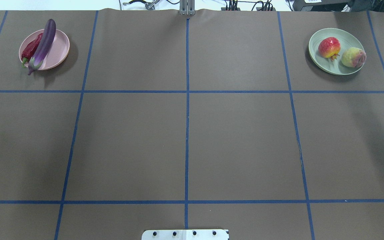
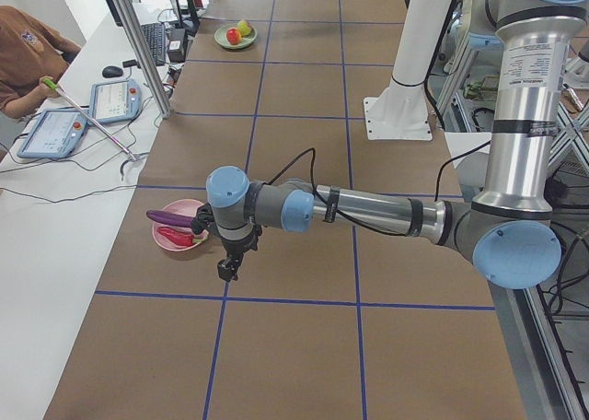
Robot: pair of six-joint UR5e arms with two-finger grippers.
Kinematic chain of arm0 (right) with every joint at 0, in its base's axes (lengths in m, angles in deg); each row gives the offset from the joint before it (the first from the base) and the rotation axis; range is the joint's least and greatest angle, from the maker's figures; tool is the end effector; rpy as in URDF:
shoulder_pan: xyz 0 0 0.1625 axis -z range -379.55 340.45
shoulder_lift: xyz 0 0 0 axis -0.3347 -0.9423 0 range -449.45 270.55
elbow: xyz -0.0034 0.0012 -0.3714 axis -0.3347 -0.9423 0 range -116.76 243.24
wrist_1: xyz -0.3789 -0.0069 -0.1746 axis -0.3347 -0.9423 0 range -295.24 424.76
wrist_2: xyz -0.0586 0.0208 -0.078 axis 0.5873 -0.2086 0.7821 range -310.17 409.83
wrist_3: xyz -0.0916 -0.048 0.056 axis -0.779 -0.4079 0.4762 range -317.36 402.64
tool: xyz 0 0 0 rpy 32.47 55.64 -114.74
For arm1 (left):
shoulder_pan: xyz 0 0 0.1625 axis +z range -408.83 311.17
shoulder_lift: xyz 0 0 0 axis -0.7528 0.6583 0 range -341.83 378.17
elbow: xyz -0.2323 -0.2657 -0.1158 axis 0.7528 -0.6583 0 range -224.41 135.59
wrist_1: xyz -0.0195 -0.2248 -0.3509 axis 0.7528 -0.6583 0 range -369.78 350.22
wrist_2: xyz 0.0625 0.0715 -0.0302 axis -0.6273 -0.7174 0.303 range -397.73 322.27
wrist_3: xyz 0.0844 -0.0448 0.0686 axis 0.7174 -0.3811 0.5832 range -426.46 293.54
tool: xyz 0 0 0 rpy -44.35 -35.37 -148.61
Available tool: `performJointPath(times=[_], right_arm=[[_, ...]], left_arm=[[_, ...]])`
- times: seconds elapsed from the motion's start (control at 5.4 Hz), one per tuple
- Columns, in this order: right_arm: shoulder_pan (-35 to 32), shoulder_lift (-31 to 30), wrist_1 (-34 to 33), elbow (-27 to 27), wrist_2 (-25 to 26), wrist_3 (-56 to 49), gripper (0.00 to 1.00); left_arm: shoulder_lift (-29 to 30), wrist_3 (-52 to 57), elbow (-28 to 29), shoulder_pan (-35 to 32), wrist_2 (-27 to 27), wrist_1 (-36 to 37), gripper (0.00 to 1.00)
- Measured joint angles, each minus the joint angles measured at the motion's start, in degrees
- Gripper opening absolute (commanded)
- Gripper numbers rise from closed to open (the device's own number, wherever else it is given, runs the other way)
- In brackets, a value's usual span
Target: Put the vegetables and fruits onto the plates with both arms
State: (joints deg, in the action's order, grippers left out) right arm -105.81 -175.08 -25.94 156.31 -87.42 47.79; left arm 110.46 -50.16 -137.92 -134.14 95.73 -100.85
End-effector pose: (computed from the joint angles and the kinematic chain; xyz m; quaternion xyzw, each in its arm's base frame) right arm 0.0124 -0.5307 0.5493 0.0227 -0.4030 -0.0123 0.9148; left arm -0.0099 -0.5199 0.5665 0.0926 0.3620 0.1907 0.9077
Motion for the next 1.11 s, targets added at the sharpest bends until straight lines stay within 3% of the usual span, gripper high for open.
performJointPath(times=[0.56, 1.11], right_arm=[[-3.7, -4.3, 0.6, -1.0, -4.1, -1.6, 1.00], [-4.1, -6.8, 0.9, -0.4, -4.3, -1.5, 1.00]], left_arm=[[-0.6, 0.4, 1.8, -0.4, 0.6, -1.1, 1.00], [-0.4, 0.3, 1.9, -0.9, 0.5, -1.5, 1.00]])
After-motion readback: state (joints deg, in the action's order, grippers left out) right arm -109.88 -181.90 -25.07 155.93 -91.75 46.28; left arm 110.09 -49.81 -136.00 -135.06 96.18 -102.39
